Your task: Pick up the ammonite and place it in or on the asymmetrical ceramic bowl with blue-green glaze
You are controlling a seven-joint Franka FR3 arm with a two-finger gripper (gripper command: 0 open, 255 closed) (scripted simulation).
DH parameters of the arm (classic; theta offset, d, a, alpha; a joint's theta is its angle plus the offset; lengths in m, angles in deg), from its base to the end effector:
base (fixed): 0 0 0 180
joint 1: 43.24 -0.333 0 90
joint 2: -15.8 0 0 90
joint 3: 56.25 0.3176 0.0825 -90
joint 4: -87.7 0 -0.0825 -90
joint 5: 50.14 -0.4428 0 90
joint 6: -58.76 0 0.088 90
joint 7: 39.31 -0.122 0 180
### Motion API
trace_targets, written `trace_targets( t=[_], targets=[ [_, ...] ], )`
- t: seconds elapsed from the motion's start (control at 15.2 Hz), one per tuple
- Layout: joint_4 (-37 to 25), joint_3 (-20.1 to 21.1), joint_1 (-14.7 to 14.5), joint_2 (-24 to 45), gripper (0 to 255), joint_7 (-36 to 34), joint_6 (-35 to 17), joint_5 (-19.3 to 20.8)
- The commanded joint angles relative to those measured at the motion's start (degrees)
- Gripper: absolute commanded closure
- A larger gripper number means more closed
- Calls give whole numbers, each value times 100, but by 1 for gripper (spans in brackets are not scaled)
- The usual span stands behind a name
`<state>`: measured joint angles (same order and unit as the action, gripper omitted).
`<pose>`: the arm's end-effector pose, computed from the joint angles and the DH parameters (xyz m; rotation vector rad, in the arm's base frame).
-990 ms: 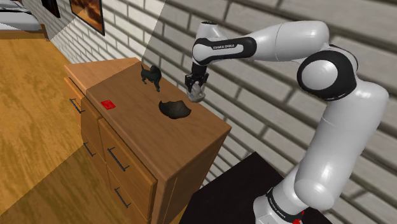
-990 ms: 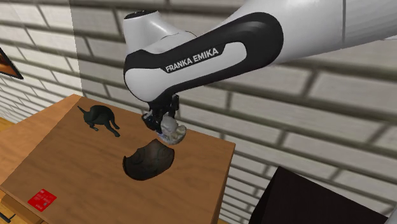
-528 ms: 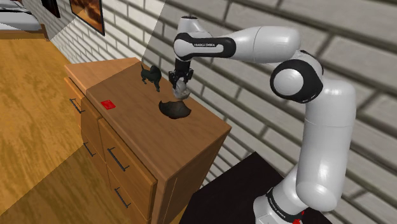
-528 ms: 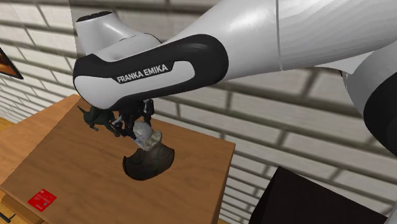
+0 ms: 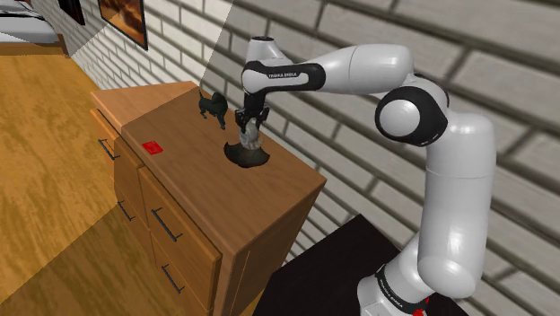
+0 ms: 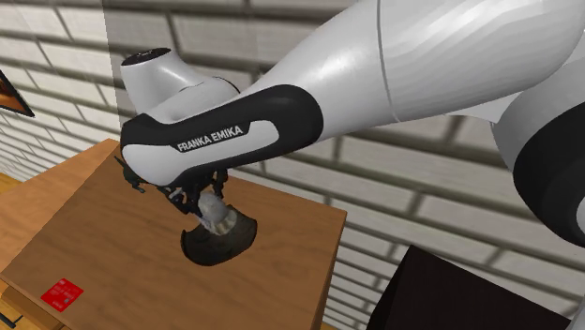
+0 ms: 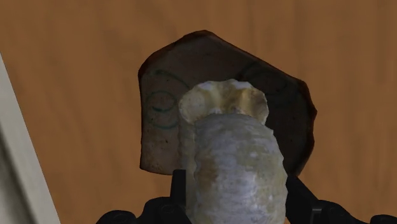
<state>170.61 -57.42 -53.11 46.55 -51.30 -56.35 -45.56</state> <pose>0.7549 0.1119 0.3422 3.0635 -0.0328 0.0611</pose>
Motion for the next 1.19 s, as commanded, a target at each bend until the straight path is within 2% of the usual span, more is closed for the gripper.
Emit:
trace_targets(
  t=[0.0, 0.4, 0.92, 0.99, 1.12],
  targets=[
    [87, 0, -2, 49, 255, -14, -143, 4],
    [302, -3, -1, 225, 255, -45, -533, 16],
    [302, -3, -1, 225, 255, -45, -533, 16],
    [302, -3, -1, 225, 0, -45, -533, 16],
    [303, -4, 1, 225, 0, -44, -534, 15]
  ],
)
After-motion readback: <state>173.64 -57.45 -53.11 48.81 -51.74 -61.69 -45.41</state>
